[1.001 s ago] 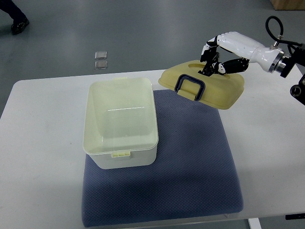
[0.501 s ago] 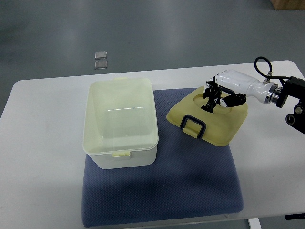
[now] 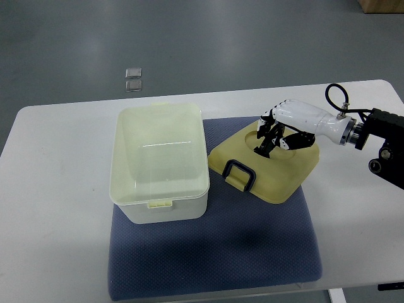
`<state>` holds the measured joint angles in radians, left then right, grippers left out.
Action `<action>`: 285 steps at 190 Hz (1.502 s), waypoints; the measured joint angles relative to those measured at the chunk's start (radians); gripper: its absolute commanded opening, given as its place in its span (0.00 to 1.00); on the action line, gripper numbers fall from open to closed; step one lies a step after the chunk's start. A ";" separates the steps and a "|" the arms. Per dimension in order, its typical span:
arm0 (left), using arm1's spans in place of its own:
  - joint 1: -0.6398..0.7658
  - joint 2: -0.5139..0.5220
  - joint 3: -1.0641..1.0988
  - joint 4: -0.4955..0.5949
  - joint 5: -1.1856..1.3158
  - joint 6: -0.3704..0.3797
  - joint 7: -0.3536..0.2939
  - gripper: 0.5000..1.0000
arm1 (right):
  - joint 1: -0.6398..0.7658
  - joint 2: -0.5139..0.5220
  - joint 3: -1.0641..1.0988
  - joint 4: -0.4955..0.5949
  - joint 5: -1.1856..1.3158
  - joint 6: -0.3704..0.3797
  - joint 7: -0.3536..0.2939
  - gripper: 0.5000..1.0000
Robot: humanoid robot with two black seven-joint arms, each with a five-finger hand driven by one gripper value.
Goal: Open white storage box with right hand
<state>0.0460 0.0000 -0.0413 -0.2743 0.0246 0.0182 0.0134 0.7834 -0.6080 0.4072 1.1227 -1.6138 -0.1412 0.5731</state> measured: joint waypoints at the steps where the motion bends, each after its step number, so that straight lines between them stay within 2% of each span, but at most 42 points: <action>1: 0.000 0.000 0.000 0.000 0.000 0.000 0.000 1.00 | 0.000 0.000 0.000 0.002 0.000 0.000 0.000 0.00; 30: 0.000 0.000 0.000 0.000 0.000 0.000 0.000 1.00 | -0.007 0.002 0.000 0.056 0.001 0.000 0.000 0.00; 78: 0.000 0.000 -0.002 0.003 0.000 0.000 0.000 1.00 | -0.046 0.019 -0.023 0.063 -0.005 0.001 -0.001 0.00; 80: 0.000 0.000 -0.002 0.003 0.000 0.000 0.000 1.00 | -0.047 0.019 -0.024 0.063 -0.006 0.001 -0.001 0.03; 81: 0.000 0.000 -0.002 0.003 0.000 0.000 0.000 1.00 | -0.048 0.019 -0.025 0.063 -0.006 0.001 -0.001 0.14; 82: 0.000 0.000 -0.002 0.003 0.000 0.000 0.000 1.00 | -0.048 0.019 -0.025 0.063 -0.006 0.001 -0.001 0.14; 83: 0.000 0.000 -0.002 0.003 0.000 0.000 0.000 1.00 | -0.049 0.019 -0.025 0.063 -0.007 0.001 -0.001 0.26; 84: 0.000 0.000 -0.002 0.003 0.000 0.000 0.000 1.00 | -0.050 0.020 -0.026 0.063 -0.007 0.001 -0.001 0.26; 85: 0.000 0.000 -0.002 0.003 0.000 0.000 0.000 1.00 | -0.051 0.020 -0.027 0.063 -0.007 0.001 -0.001 0.41; 86: 0.000 0.000 -0.002 0.003 0.000 0.000 0.000 1.00 | -0.052 0.020 -0.027 0.062 -0.008 0.001 -0.001 0.41; 87: 0.000 0.000 -0.002 0.003 0.000 0.000 0.000 1.00 | -0.052 0.020 -0.027 0.062 -0.008 0.001 -0.001 0.54; 88: 0.000 0.000 -0.002 0.003 0.000 0.000 0.000 1.00 | -0.053 0.020 -0.028 0.062 -0.008 0.001 -0.001 0.54; 89: 0.000 0.000 -0.002 0.003 0.000 0.000 0.000 1.00 | -0.053 0.020 -0.028 0.062 -0.008 0.001 -0.001 0.62; 90: 0.000 0.000 -0.001 0.003 0.000 0.000 0.000 1.00 | -0.054 0.020 -0.028 0.062 -0.009 0.001 -0.001 0.62; 91: 0.000 0.000 -0.001 0.003 0.000 0.000 0.000 1.00 | -0.054 0.020 -0.029 0.062 -0.009 0.001 -0.001 0.69; 106: 0.000 0.000 -0.001 0.003 0.000 0.000 0.000 1.00 | -0.058 0.020 -0.031 0.057 -0.009 0.002 -0.001 0.81; 118: 0.000 0.000 0.000 0.003 0.000 0.000 0.000 1.00 | -0.060 0.020 -0.033 0.054 -0.010 0.004 -0.001 0.86; 230: 0.000 0.000 0.000 0.004 0.000 0.000 0.000 1.00 | -0.018 -0.031 -0.049 0.047 0.010 0.019 0.013 0.86; 266: 0.000 0.000 -0.001 0.003 0.000 0.000 0.000 1.00 | 0.039 -0.062 0.010 -0.001 0.200 0.127 -0.006 0.86; 285: 0.000 0.000 -0.002 0.003 0.000 0.000 0.000 1.00 | 0.065 -0.059 0.099 -0.040 0.399 0.221 -0.056 0.86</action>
<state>0.0460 0.0000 -0.0430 -0.2711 0.0245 0.0185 0.0134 0.8481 -0.6666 0.5064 1.0829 -1.2149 0.0802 0.5169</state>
